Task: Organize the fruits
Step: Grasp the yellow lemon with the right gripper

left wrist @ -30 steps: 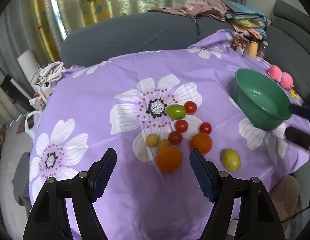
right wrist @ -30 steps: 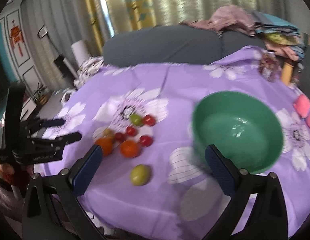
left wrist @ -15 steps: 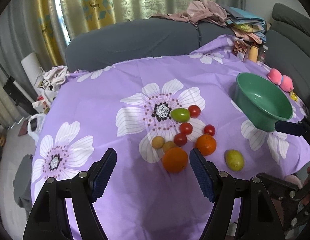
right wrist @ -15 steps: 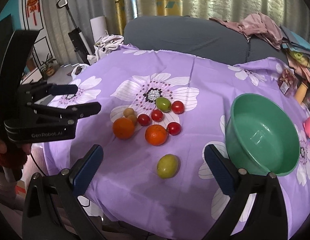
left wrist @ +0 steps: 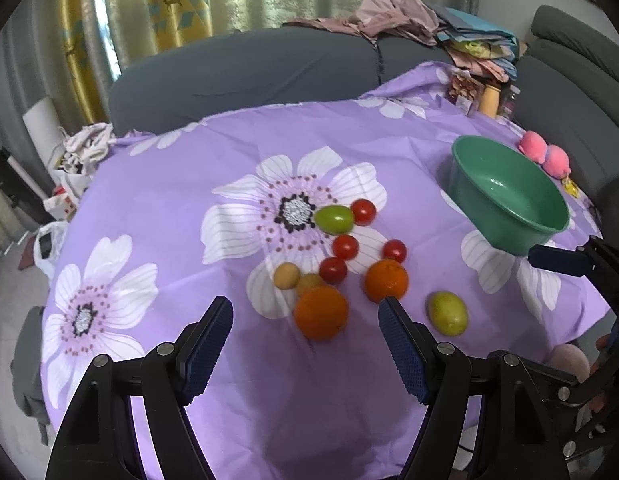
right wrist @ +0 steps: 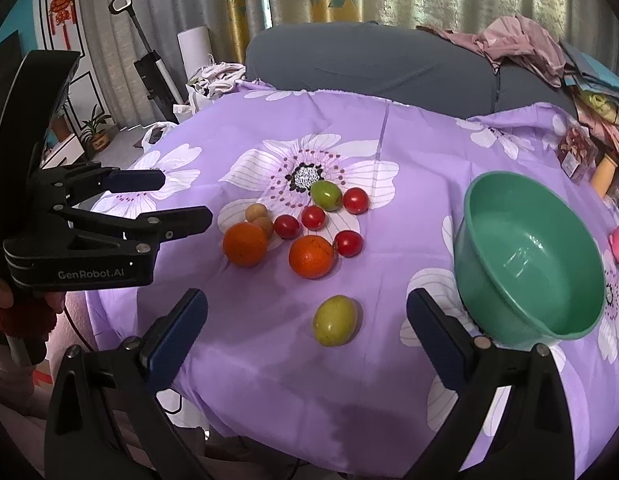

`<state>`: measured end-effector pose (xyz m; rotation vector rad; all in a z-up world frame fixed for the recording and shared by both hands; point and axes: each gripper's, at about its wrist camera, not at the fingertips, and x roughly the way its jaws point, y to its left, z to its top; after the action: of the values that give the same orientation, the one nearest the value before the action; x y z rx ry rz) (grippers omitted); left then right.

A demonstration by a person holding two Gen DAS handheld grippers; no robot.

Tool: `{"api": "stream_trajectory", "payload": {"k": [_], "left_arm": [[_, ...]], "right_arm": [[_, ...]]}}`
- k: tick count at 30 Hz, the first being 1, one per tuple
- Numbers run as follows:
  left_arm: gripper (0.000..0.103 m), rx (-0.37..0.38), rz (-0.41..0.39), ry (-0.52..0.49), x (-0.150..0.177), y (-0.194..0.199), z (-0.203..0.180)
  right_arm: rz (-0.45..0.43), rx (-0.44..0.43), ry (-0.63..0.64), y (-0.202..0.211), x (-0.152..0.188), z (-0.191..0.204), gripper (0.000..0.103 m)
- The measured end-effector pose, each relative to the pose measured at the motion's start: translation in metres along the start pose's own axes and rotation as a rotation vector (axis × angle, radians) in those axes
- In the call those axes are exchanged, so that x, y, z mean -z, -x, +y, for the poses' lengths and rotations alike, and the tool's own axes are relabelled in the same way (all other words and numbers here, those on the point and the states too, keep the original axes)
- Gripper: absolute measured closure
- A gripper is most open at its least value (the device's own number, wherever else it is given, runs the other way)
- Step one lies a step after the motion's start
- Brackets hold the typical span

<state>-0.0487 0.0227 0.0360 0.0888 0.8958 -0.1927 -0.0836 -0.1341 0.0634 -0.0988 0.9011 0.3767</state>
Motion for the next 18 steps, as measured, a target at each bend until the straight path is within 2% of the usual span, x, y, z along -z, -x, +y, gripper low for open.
{"api": "stream_trajectory", "payload": {"k": [9, 18], "left_arm": [[0.028, 0.076, 0.047, -0.005, 0.003, -0.011, -0.011], [0.028, 0.268, 0.158, 0.049, 0.010, -0.033, -0.017]], "right_arm": [[0.029, -0.007, -0.030, -0.008, 0.009, -0.011, 0.007], [0.074, -0.043, -0.084, -0.022, 0.022, -0.026, 0.017]]}}
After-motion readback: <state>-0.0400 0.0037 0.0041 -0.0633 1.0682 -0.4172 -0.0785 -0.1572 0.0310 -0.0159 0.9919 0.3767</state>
